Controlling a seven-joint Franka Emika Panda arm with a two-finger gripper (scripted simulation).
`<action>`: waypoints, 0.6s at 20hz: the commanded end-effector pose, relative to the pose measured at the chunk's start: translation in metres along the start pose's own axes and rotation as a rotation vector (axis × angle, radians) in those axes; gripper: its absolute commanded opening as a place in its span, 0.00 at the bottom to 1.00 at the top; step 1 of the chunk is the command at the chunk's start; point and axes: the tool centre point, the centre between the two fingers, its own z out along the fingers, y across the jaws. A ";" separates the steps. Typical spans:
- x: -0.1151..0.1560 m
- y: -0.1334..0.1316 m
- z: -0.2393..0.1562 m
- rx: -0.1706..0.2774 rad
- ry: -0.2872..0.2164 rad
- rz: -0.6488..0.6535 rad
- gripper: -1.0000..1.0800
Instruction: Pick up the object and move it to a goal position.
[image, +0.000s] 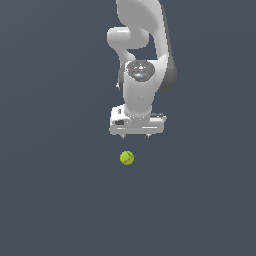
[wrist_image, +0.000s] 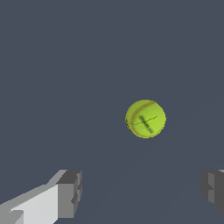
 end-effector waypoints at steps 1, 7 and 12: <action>0.000 0.000 0.000 0.000 0.000 0.000 0.96; 0.002 -0.012 -0.006 0.018 0.005 0.016 0.96; 0.003 -0.021 -0.011 0.030 0.008 0.022 0.96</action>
